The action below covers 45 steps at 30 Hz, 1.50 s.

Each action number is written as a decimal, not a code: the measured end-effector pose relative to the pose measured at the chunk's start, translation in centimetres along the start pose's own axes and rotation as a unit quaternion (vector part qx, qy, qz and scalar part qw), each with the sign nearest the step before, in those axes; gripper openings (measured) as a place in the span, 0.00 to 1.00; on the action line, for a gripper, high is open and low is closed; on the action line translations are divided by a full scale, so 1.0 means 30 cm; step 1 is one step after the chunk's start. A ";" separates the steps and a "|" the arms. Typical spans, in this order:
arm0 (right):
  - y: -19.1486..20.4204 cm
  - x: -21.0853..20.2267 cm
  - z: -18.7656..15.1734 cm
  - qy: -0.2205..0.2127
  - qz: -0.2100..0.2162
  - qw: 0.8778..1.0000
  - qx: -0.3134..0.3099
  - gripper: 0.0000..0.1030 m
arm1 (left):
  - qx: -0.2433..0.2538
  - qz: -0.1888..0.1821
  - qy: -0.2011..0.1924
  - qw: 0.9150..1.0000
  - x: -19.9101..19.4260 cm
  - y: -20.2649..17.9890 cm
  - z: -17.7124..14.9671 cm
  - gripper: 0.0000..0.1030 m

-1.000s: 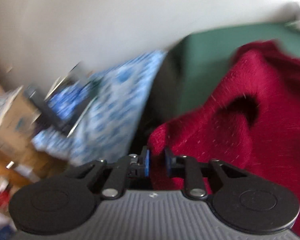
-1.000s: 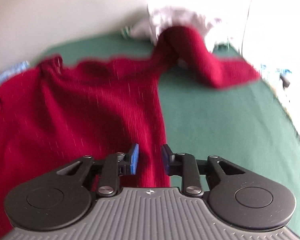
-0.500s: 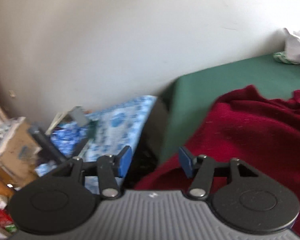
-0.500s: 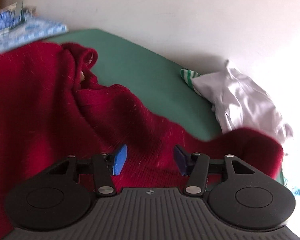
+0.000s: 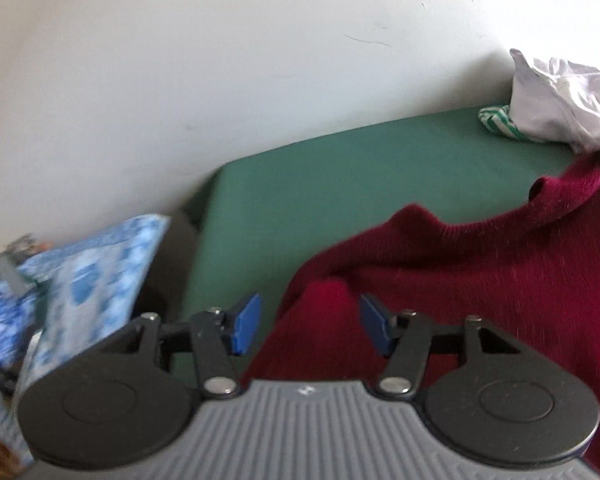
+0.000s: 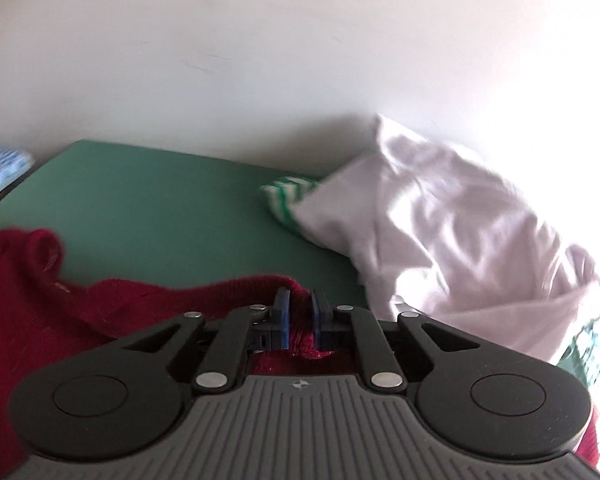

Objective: Fold clothes

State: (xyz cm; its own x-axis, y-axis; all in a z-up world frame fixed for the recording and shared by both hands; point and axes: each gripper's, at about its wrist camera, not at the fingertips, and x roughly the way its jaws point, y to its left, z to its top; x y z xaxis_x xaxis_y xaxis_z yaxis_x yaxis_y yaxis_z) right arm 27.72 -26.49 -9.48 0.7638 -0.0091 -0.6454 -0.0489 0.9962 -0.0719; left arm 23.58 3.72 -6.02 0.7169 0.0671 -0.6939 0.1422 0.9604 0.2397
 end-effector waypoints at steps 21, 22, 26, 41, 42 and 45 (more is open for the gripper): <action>0.210 0.170 -0.028 -0.034 0.113 0.989 -0.093 0.24 | 0.088 0.112 -0.071 0.987 0.396 -0.207 0.102 0.18; 0.193 0.193 -0.020 -0.034 0.112 0.991 -0.070 0.27 | 0.092 0.113 -0.072 0.987 0.400 -0.211 0.103 0.18; 0.190 0.237 0.000 -0.051 0.079 0.994 -0.048 0.43 | 0.087 0.124 -0.076 0.986 0.410 -0.218 0.107 0.29; -0.011 -0.081 -0.249 0.004 0.052 0.998 0.040 0.00 | 0.046 0.013 -0.069 0.997 -0.083 -0.150 -0.215 0.28; -0.061 -0.076 -0.257 -0.003 0.042 0.997 0.071 0.00 | 0.046 0.013 -0.060 0.997 -0.085 -0.151 -0.247 0.28; -0.128 -0.067 -0.262 -0.004 0.013 0.988 0.153 0.00 | 0.033 0.026 -0.058 0.997 -0.053 -0.152 -0.328 0.30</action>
State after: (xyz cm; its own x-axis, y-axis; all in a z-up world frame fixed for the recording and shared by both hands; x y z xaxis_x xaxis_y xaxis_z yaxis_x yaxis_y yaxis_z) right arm 21.31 -30.97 -13.89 0.7705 0.0158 -0.6372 0.1273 0.9757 0.1782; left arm 15.07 1.89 -12.70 0.7982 0.0815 -0.5968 0.1446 0.9359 0.3211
